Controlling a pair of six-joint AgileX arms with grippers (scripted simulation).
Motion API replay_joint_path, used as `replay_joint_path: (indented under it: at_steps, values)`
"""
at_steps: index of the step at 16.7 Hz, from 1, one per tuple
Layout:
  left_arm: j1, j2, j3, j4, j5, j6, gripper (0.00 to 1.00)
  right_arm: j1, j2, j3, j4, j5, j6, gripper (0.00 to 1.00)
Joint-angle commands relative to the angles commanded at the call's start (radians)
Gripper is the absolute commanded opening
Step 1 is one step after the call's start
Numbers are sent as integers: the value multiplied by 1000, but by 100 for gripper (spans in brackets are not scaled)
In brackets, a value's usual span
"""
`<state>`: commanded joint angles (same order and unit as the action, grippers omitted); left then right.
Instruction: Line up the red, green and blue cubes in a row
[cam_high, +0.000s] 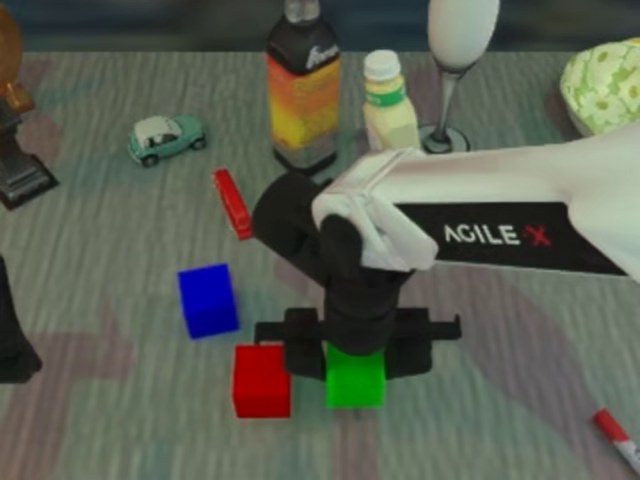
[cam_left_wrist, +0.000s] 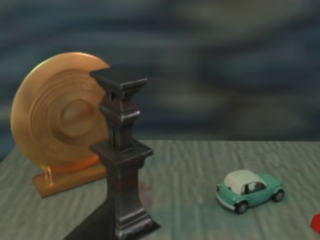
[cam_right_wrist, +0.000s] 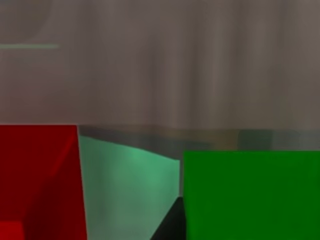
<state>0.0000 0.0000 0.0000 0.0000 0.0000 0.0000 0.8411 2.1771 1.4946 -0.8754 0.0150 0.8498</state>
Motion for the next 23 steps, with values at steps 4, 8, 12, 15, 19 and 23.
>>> replay_joint_path:
  at_steps: [4, 8, 12, 15, 19, 23]
  values:
    - [0, 0, 0, 0, 0, 0, 100, 0, 0, 0, 0, 0, 0, 83]
    - [0, 0, 0, 0, 0, 0, 100, 0, 0, 0, 0, 0, 0, 100]
    - [0, 0, 0, 0, 0, 0, 100, 0, 0, 0, 0, 0, 0, 100]
    - [0, 0, 0, 0, 0, 0, 100, -2, -1, 0, 0, 0, 0, 100]
    - [0, 0, 0, 0, 0, 0, 100, 6, -25, 51, -75, -4, -2, 100]
    - [0, 0, 0, 0, 0, 0, 100, 8, -78, 134, -218, -2, 1, 100]
